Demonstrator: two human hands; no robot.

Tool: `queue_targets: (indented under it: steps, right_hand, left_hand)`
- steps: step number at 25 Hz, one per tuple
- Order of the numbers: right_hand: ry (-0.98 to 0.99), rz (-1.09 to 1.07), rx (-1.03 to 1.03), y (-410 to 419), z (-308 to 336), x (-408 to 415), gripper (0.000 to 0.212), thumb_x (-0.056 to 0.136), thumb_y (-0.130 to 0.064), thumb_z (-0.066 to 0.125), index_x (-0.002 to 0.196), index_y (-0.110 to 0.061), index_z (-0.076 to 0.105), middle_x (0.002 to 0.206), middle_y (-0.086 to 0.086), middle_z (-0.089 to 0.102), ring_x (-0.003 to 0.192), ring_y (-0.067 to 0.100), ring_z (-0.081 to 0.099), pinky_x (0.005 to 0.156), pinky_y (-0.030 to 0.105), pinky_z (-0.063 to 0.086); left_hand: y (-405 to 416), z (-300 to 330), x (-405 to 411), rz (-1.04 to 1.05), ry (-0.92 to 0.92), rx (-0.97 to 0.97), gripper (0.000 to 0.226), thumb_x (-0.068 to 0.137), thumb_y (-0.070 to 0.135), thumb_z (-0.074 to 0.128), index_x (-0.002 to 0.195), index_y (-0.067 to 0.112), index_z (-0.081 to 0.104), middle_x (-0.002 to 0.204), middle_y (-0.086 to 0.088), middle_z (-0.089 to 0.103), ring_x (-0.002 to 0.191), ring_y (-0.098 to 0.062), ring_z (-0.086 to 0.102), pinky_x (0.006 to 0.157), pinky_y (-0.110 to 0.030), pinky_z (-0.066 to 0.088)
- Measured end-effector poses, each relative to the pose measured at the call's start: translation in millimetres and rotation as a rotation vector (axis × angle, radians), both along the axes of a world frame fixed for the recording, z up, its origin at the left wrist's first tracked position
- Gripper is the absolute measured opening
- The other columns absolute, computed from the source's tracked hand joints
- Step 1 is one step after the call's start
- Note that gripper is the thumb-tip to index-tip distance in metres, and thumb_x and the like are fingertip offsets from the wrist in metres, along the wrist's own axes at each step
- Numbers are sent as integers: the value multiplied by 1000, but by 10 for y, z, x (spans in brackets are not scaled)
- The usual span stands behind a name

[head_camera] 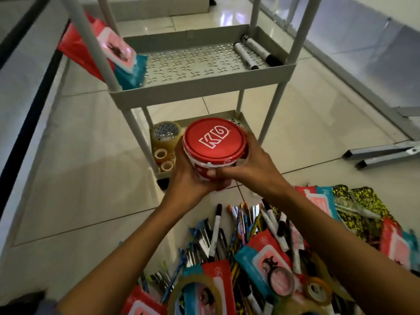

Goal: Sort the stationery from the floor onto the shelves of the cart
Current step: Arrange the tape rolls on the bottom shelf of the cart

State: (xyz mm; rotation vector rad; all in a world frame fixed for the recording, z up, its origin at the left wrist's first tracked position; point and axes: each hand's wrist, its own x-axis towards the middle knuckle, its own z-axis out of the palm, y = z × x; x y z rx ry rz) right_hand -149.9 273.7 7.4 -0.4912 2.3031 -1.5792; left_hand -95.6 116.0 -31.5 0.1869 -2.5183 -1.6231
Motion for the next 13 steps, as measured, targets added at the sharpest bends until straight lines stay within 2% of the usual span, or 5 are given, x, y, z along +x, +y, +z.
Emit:
queue_targets:
  steps: [3,7,9,11,13]
  right_hand:
    - [-95,28,-90,133,-49,-215,76,73,-35,80,137,-36,40,130,-15,54,116,2,54,89,18,49]
    - [-86,-370,-11,357,-313,-523,33,87,-30,67,118,-19,59,113,-7,64,108,14,61,81,26,53]
    - [-104,-461,95,386,-423,-707,46,88,-28,66,130,-21,48,124,-1,58,109,16,57,75,20,48]
    - [-115,-447,178,362,-533,-888,60,89,-29,65,141,-23,36,138,6,49,119,22,52,81,22,43]
    - [-103,-417,213,301,-642,-1001,57,90,-30,63,140,-21,37,139,8,49,118,25,53,82,27,44]
  left_hand:
    - [35,-34,-259,82,43,41,120,50,47,88,147,24,20,141,7,46,125,-4,46,96,-14,40]
    - [-60,-174,-666,125,25,25,124,45,63,83,144,26,18,141,8,46,127,-7,47,103,-34,44]
    - [-107,-276,-914,141,0,3,126,44,67,81,144,26,16,142,7,44,128,-9,46,105,-41,44]
    - [-116,-359,-1130,162,-3,-31,128,43,68,81,143,24,16,143,4,42,131,-13,44,107,-43,42]
    - [-102,-438,-1318,196,-6,-96,130,41,69,80,143,23,14,143,0,39,133,-20,40,108,-47,39]
